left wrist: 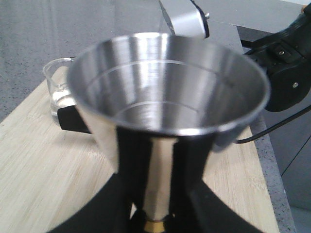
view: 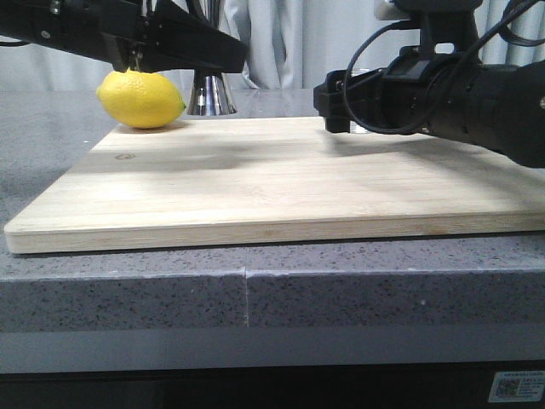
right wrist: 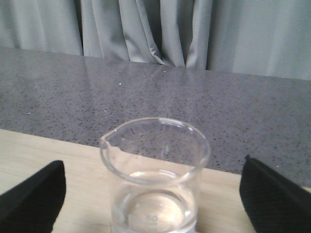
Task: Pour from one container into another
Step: 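Grasp the glass beaker with the right gripper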
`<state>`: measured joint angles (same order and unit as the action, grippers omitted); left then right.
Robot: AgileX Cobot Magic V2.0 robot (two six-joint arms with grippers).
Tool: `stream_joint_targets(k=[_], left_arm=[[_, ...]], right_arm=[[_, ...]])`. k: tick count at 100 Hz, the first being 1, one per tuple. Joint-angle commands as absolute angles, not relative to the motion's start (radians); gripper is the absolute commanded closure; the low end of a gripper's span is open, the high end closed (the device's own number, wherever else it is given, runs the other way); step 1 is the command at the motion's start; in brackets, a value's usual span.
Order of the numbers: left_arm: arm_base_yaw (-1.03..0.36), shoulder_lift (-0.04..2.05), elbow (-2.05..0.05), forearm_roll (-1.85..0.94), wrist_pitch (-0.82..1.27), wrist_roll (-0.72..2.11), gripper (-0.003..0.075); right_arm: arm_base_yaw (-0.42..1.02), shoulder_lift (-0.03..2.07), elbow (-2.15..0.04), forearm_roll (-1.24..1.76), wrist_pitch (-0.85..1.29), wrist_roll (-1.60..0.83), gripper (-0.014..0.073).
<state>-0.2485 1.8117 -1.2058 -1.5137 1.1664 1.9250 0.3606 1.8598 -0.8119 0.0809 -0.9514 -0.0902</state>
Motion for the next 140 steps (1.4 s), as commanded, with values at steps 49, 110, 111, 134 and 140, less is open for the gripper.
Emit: stream_joint_targets(k=[49,110,111,134,140], left_arm=[[-0.258,1.755,-1.234,-1.585,1.268,1.912,0.0722],[-0.258,1.755,-1.234,-1.585,1.268,1.912,0.0722],[-0.258,1.755,-1.234,-1.585,1.268,1.912,0.0722],[-0.258,1.755,-1.234,-1.585,1.268,1.912,0.0722],[-0.258,1.755,-1.234,-1.585,1.268,1.912,0.0722]], right_arm=[[0.337,1.815,-0.841,0.063,-1.024,-0.089,0.0190],[0.337,1.815,-0.841,0.053,-1.024,-0.088,0.0348],[0.337,1.815,-0.841,0.053,-1.024,-0.088,0.0348],[0.337,1.815,-0.841,0.053,-1.024,-0.088,0.0348],[0.337,1.815,-0.841,0.053,-1.024,-0.088,0.0348]])
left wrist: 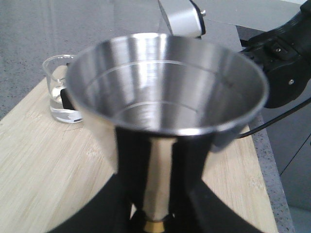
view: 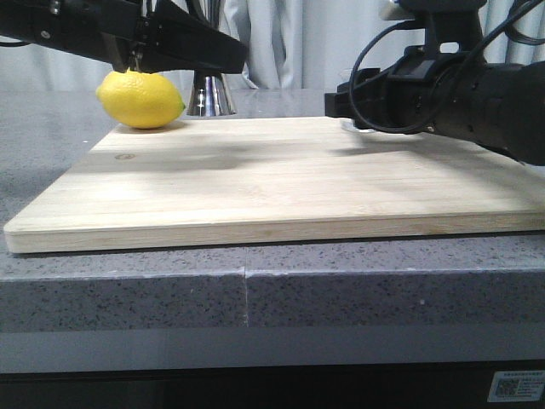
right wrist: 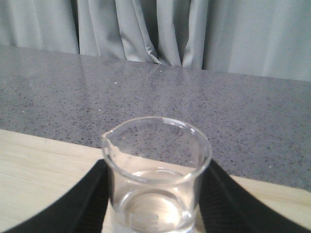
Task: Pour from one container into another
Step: 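Grasp the glass beaker with the right gripper, then lift the beaker and carry it above the jigger with the right gripper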
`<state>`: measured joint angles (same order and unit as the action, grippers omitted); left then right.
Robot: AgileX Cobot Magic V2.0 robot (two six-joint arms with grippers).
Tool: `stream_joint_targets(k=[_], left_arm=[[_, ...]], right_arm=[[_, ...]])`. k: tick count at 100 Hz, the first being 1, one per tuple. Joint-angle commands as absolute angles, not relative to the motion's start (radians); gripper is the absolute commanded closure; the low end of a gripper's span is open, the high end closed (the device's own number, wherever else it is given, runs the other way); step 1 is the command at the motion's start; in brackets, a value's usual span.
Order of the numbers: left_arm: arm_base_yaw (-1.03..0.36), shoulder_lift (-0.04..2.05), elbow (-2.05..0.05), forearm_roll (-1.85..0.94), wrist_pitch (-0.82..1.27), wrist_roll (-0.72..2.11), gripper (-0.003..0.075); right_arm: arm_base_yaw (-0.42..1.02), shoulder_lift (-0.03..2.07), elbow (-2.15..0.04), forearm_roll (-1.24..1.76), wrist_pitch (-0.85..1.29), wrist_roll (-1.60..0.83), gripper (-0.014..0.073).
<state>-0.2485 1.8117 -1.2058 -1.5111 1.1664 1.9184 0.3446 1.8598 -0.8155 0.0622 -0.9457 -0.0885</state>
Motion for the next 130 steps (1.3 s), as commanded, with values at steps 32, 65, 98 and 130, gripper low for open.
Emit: stream_joint_targets(k=[32,65,98,130], left_arm=[[-0.258,1.755,-1.234,-1.583,1.268,1.912,0.0722],[-0.258,1.755,-1.234,-1.578,1.268,1.912,0.0722],[-0.258,1.755,-1.234,-1.578,1.268,1.912,0.0722],[-0.290,1.755,-1.234,-1.577,1.268,1.912,0.0722]], right_arm=[[0.337,1.745,-0.841,0.021,-0.956,-0.088,0.0348],[0.337,1.580,-0.841,-0.037,-0.800,-0.088,0.0348],[0.349,1.380,-0.841,-0.131,-0.607,-0.088,0.0348],[0.416,1.294,-0.931,-0.225,-0.418,-0.088,0.0348]])
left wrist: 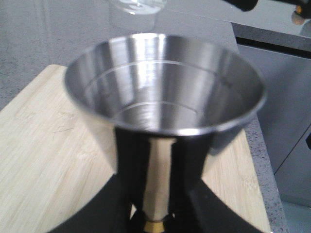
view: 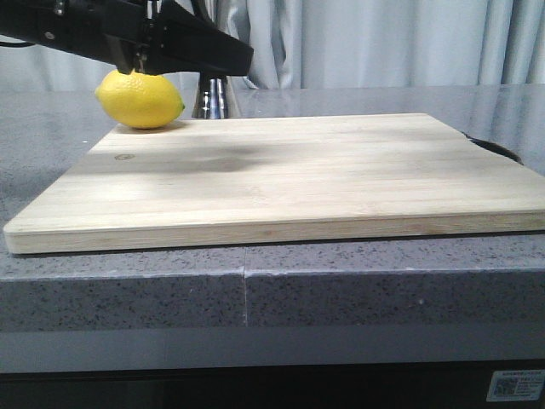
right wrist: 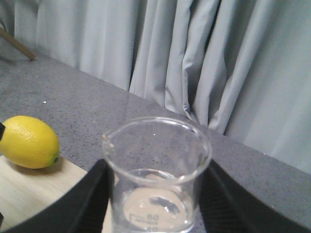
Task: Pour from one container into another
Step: 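Lift the beaker and carry it above the jigger with the right gripper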
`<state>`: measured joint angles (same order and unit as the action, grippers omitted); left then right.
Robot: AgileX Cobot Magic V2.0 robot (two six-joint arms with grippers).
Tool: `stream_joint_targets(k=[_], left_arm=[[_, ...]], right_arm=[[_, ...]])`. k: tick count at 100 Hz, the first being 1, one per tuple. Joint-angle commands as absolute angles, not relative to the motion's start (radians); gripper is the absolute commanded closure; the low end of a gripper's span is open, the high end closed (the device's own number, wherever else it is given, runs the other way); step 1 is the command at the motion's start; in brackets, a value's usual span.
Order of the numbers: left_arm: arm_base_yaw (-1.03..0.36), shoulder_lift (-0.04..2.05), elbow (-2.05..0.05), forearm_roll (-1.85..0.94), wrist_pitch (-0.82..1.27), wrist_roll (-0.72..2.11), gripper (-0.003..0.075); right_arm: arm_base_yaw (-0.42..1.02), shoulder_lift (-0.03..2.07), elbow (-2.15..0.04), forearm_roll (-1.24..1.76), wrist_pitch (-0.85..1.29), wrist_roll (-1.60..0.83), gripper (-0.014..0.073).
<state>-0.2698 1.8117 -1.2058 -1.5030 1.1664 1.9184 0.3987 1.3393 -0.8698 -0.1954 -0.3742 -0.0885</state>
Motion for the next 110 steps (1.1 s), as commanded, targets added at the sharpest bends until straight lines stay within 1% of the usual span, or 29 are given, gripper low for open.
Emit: stream_joint_targets(k=[1,41,110], left_arm=[[-0.290,1.755,-1.234,-1.577,1.268,1.912,0.0722],[-0.303,1.755,-1.234,-1.573,1.268,1.912,0.0722],[-0.340,1.755,-1.234,-1.573,1.268,1.906,0.0722]], right_arm=[[0.418,1.294,-0.933,-0.230,-0.412,-0.088,0.0348],[0.514,1.294,-1.086,-0.393,-0.214,-0.088,0.0348],[0.540,1.294,-1.098,-0.548,-0.102,-0.088,0.0348]])
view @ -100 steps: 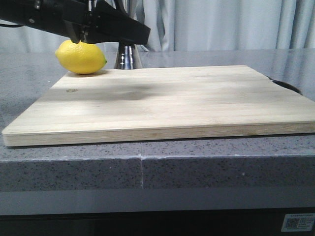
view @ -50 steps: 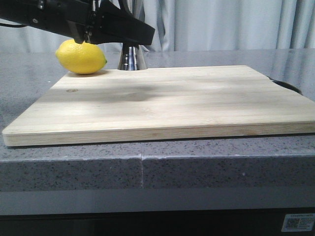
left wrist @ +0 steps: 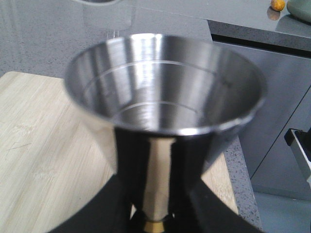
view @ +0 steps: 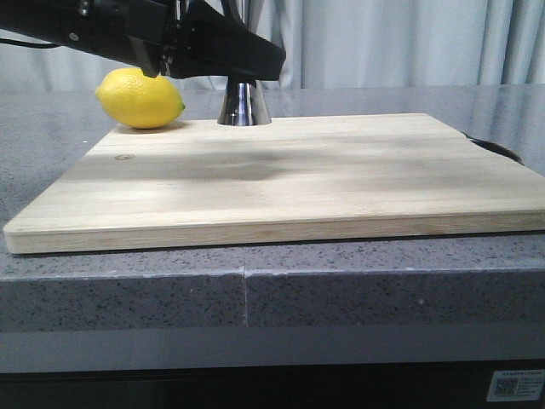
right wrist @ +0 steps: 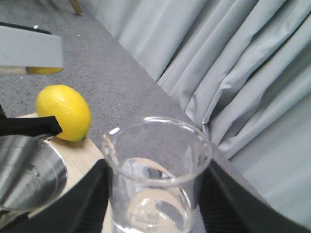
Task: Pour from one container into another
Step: 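Lift the beaker and carry it above the jigger with the right gripper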
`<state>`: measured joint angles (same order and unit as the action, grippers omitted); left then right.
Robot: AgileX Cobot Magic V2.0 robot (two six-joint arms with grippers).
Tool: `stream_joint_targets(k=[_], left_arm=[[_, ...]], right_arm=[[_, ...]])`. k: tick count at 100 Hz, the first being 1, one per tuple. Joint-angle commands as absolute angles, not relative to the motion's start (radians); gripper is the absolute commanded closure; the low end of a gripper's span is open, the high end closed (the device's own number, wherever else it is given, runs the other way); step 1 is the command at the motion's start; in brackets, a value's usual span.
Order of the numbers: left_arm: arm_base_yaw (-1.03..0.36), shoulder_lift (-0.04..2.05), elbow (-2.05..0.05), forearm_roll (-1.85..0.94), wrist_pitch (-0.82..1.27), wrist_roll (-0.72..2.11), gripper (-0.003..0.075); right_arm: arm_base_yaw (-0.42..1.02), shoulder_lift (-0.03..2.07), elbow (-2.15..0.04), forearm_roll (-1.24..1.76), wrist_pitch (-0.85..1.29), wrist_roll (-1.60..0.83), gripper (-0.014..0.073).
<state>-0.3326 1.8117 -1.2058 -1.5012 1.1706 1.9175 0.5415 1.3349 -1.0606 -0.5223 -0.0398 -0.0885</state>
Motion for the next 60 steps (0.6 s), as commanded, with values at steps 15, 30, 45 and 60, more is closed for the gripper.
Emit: stream_joint_targets(k=[15,30,45,60], left_arm=[[-0.340,1.755,-1.234,-1.573,1.268,1.906,0.0722],[-0.340,1.755,-1.234,-1.573,1.268,1.906,0.0722],[-0.340,1.755,-1.234,-1.573,1.268,1.906,0.0722],[-0.340,1.755,-1.234,-1.573,1.268,1.906,0.0722]], right_arm=[[0.540,1.294,-1.098,-0.570,-0.102,-0.088,0.0348],[0.542,1.294,-1.098,-0.602,-0.102,-0.088,0.0348],[0.542,1.294,-1.101,-0.614,-0.101,-0.088,0.0348],[0.542,1.294,-1.108,-0.617,-0.093,-0.088,0.0348]])
